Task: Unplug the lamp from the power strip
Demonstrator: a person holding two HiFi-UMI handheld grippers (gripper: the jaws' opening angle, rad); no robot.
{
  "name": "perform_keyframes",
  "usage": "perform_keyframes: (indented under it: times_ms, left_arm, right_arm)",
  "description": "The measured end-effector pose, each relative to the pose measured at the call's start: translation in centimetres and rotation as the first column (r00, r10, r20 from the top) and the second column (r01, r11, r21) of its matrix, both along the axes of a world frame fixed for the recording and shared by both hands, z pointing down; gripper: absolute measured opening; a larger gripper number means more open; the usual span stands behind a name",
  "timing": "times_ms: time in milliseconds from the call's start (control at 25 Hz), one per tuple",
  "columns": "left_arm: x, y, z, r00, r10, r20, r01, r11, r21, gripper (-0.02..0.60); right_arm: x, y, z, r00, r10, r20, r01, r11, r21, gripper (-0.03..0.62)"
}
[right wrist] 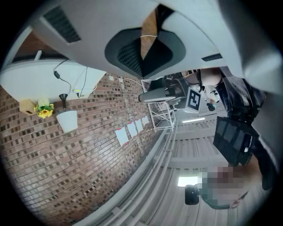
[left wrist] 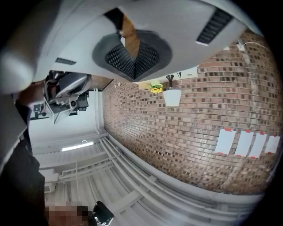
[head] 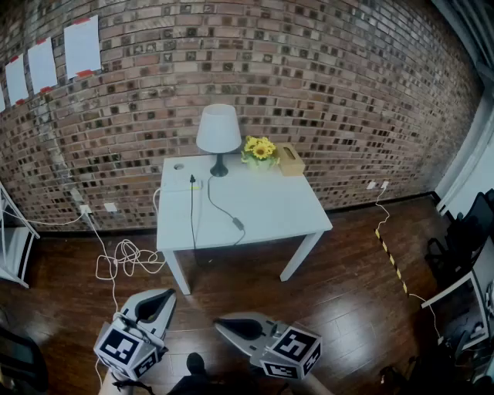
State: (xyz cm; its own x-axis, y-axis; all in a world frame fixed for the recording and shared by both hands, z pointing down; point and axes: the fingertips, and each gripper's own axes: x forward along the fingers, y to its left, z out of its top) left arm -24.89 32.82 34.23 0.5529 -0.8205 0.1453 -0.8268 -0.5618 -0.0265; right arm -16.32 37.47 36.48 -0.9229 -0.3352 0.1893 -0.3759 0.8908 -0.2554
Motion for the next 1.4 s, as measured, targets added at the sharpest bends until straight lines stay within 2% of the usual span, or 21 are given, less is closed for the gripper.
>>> perform_keyframes:
  times_ms: [200,400,640,920,1160,1400]
  left_arm:
    - [-5.8,-2.8,0.6,0.996,0.018,0.088,-0.019,1.0,0.019,0.011]
    - [-9.4,-5.0,1.0,0.999,0.038,0.014,-0.038,0.999,0.002,0.011]
    - [-12.3,-7.5,0.0,0.999,0.03,0.043,-0.032,0.998,0.048,0.011]
    - [-13.6,-10.6,-0.5,0.997,0.032,0.077,-0.036,0.997,0.062,0.011]
    - [-12.6,-13.9,-0.1,0.994,0.026,0.102,-0.031,0.998,0.052,0.011]
    - [-10.9,-17.9,0.3,0.993,0.024,0.116,-0.029,0.999,0.04,0.011]
  right_arm:
    - [-5.8,-3.0,-1.2,0.999,0.027,0.038,-0.028,0.999,0.024,0.0]
    - [-9.5,-5.1,-1.0,0.999,0.047,-0.006,-0.046,0.998,0.046,0.0]
    - [-11.8,-7.6,-1.7,0.998,0.051,-0.03,-0.046,0.99,0.131,0.0]
    - [-13.3,-11.0,-2.4,0.998,0.053,-0.04,-0.045,0.983,0.178,0.0]
    - [-12.9,-14.5,-2.6,1.0,0.013,-0.022,-0.008,0.975,0.22,0.0]
    - [-11.3,-18.8,-1.9,1.0,-0.014,-0.014,0.016,0.983,0.185,0.0]
